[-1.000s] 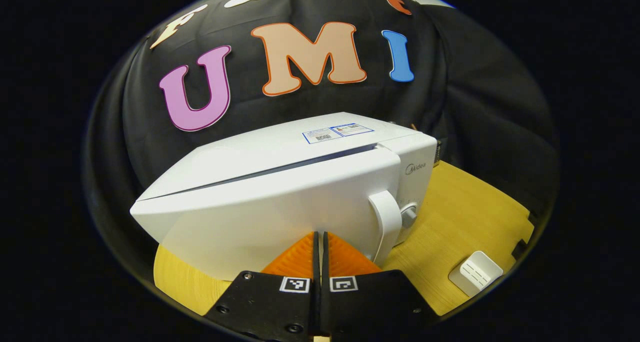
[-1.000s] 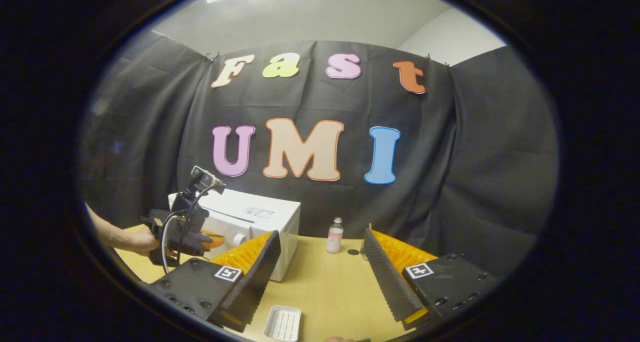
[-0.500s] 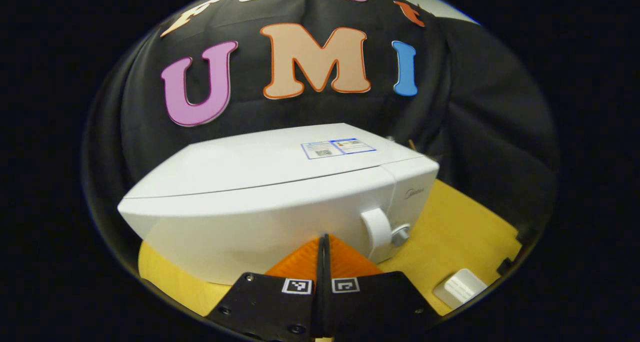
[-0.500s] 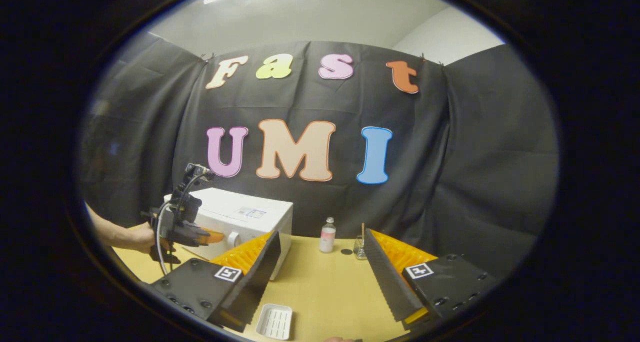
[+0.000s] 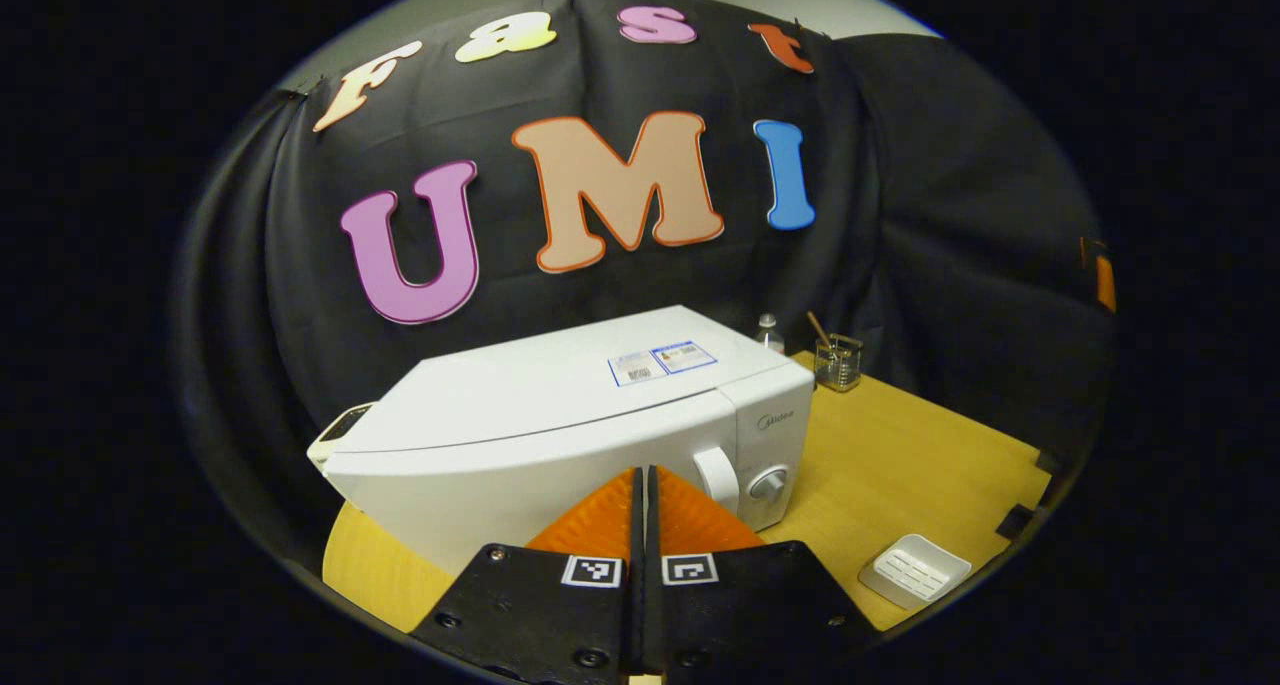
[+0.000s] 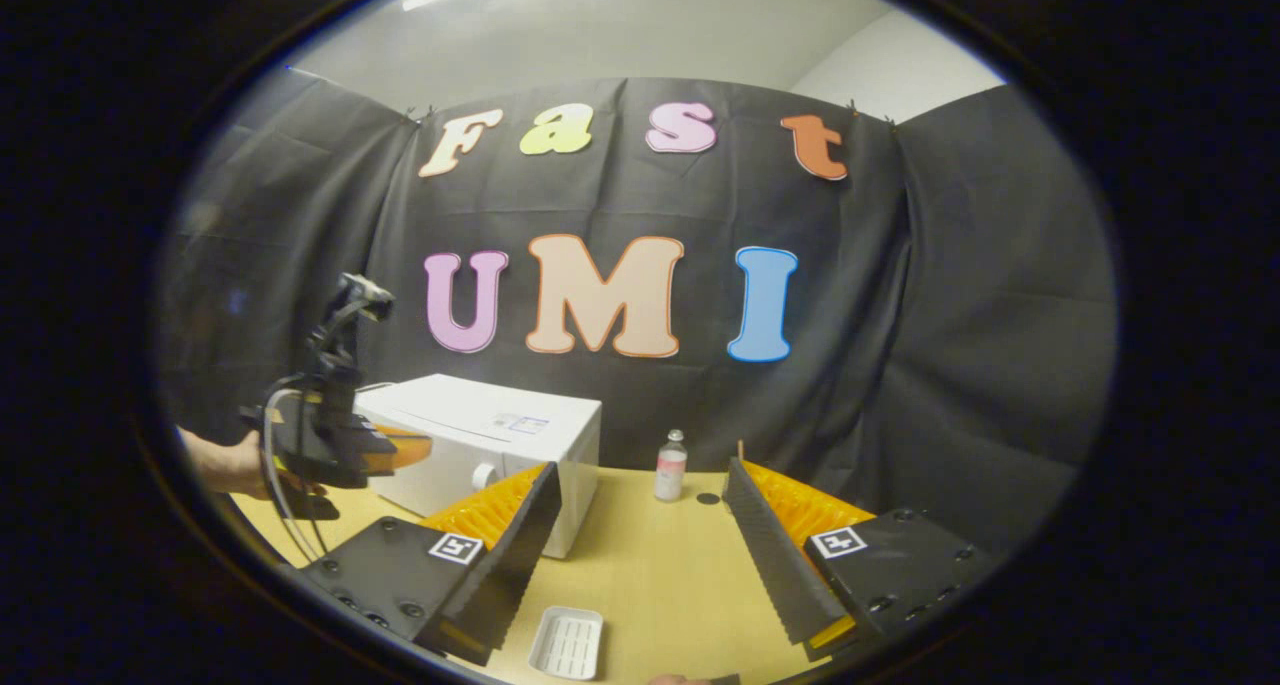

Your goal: Open the microwave oven with the left hand, put the food in, and close the microwave oven.

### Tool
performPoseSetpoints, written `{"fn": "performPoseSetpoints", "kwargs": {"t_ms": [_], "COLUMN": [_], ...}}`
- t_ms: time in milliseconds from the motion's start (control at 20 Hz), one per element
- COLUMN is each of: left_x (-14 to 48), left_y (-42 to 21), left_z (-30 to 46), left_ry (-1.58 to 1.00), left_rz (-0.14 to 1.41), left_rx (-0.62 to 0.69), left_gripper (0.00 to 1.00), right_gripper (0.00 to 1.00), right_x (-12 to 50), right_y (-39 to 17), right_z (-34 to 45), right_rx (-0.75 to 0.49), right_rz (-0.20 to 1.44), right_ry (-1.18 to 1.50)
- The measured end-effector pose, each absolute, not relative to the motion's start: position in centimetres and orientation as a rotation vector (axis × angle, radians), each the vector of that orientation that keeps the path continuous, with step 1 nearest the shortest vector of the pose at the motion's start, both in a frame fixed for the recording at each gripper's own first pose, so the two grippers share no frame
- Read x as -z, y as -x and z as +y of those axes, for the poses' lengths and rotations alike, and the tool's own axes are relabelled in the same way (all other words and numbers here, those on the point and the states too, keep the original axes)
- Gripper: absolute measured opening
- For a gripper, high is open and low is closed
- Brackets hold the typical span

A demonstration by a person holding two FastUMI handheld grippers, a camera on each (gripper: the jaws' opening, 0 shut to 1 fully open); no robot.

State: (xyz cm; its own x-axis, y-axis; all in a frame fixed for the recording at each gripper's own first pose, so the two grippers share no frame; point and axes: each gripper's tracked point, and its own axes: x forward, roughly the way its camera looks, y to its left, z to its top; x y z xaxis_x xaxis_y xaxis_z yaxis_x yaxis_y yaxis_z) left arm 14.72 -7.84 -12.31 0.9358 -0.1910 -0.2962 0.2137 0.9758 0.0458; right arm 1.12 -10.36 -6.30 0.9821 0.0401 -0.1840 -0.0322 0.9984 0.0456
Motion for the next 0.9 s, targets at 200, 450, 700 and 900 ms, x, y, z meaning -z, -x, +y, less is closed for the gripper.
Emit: {"fn": "performPoseSetpoints", "kwargs": {"t_ms": [200,450,700,900], "left_x": [6.5,1.1,2.2,2.3], "left_y": [-10.0,-5.2,-2.1,-1.2], "left_z": [-5.4,-0.7,0.7,0.2], "left_ry": [-0.013,0.017,0.027,0.069], "left_rz": [0.217,0.108,0.133,0.128], "left_rx": [0.165,0.049,0.001,0.009], "left_gripper": [0.00,0.00,0.61,0.92], "right_gripper": [0.97,0.97,0.96,0.96], "right_x": [6.1,5.7,4.3,3.9], "right_y": [-2.2,-2.7,-2.5,-1.8], "right_z": [-7.8,-5.1,-4.0,-4.0], "right_rx": [-0.075,-0.121,-0.138,-0.134], "right_rz": [0.171,0.163,0.132,0.127], "right_ry": [-0.062,-0.078,-0.079,-0.067]}}
